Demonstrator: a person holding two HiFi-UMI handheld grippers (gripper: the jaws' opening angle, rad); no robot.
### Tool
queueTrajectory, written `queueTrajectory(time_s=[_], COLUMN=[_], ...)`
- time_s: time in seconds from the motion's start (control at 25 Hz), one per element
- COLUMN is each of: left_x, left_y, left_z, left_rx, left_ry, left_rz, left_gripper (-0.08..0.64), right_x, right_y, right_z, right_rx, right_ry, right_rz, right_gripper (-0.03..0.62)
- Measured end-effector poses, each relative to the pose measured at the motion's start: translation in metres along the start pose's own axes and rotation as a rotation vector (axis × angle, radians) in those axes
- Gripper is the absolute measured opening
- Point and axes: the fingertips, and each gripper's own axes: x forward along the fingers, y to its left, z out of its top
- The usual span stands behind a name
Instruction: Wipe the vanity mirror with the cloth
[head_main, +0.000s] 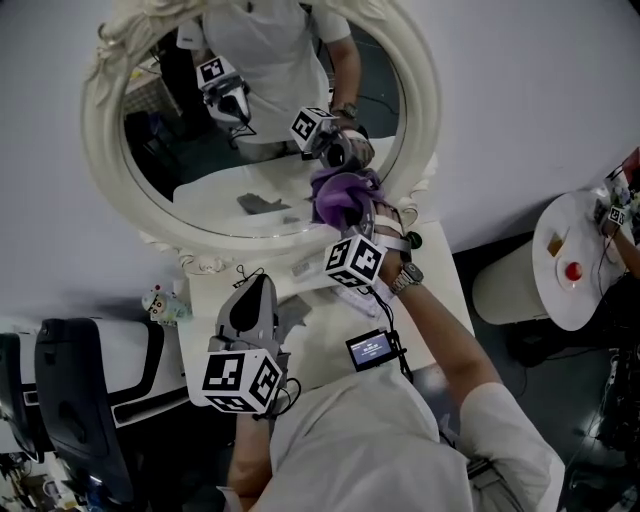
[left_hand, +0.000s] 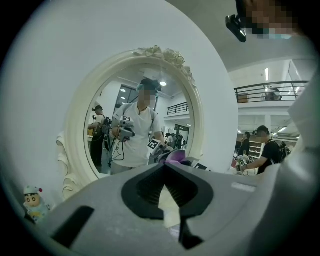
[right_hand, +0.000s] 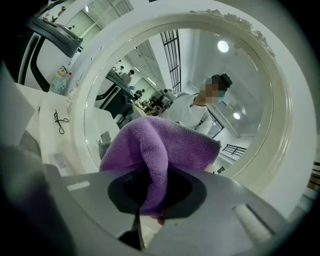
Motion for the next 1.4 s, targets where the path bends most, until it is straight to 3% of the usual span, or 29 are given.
queueTrajectory(time_s=[0.36, 0.6, 0.92, 1.16, 1.4], left_x=[-0.013, -0.035, -0.061, -0.089, -0.109], left_y=[0.0, 0.025, 0.057, 0.09, 0.114], left_z=[-0.007, -0.01, -0.012, -0.018, -0.031], left_rx=[-0.013, -0.038, -0.067, -0.081, -0.096], left_ry=[-0.003, -0.01, -0.029, -0.028, -0.014], left_rz=[0.032, 0.073, 0.111, 0.219, 0.32], left_gripper=[0.0, 0.002, 0.002, 0.002, 0.002], right_x=[0.002, -0.014, -0.027, -0.015, 0.009], right_y=[-0.014, -0.005, 0.088, 0.15, 0.192], right_z=[-0.023, -0.003, 0.085, 0.128, 0.147], right_rx=[0.022, 0.103, 0.016, 0.006, 0.034], right_ry=[0.046, 0.023, -0.121, -0.17, -0.177], right_rz=[-0.025, -0.018, 0.125, 0.231, 0.29], right_gripper=[0.057, 0.058, 0.058, 0.058, 0.058])
